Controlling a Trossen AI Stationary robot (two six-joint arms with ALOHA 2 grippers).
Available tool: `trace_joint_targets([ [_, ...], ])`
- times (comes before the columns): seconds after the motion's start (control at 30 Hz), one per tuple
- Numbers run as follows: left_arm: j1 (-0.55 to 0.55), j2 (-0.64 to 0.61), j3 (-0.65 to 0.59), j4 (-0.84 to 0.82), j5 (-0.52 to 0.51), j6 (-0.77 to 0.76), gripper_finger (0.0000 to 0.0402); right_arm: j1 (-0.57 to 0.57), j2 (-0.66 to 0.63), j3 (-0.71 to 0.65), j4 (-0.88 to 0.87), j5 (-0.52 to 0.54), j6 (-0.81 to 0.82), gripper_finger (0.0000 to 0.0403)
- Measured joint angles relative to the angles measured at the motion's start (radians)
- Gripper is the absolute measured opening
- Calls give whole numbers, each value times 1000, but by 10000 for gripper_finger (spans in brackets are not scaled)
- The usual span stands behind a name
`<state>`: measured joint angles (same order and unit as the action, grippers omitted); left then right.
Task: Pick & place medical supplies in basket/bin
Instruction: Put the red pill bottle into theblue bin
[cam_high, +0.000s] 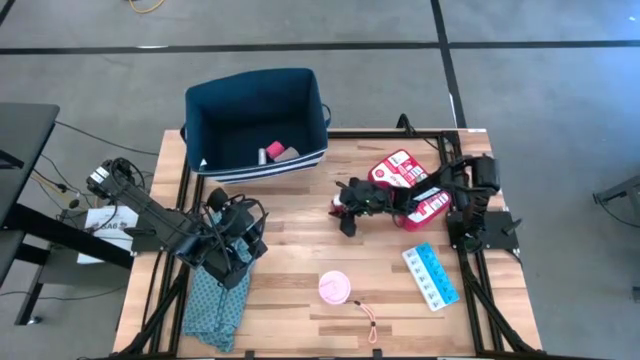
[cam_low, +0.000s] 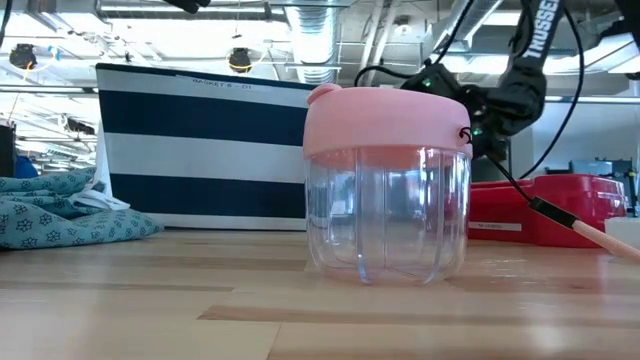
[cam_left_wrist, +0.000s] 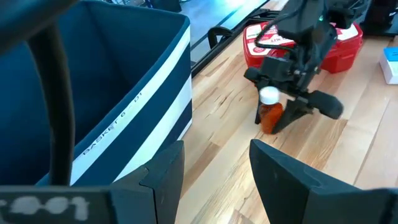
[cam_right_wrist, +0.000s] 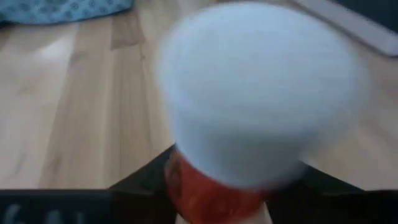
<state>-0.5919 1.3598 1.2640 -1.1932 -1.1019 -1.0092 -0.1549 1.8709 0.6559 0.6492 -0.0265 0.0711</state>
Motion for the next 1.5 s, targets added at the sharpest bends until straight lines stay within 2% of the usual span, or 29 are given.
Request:
trace_joint_targets([
  [0.13,0,0,0,1,0,-1,173,2,1,16,-2,-2,-1,113],
  [0.23,0,0,0,1,0,-4,173,10,-32,16,-1,-41,0,84],
  [0.4,0,0,0,1,0,-7,173,55,-147,16,-5,-79,33,84],
  [0.57,0,0,0,1,0,-8,173,100,-341,38,-2,-84,-102,111],
  [0.73,0,0,0,1,-2,-7,173,52,-508,178,7,-45,-271,115],
  [0.87,0,0,0,1,-6,-7,173,-30,-527,352,-6,-22,-280,111],
  [1.0,2,0,0,1,-12,-7,173,-102,-436,518,-99,-63,-262,111],
  [1.2,9,0,0,-1,-53,1,173,-164,-154,764,-220,-68,-229,112],
  [1.3,9,9,0,-1,-89,1,173,-188,-19,901,-362,-51,-194,112],
  [1.5,9,43,0,-6,-84,31,173,-226,212,1174,-637,-50,-147,113],
])
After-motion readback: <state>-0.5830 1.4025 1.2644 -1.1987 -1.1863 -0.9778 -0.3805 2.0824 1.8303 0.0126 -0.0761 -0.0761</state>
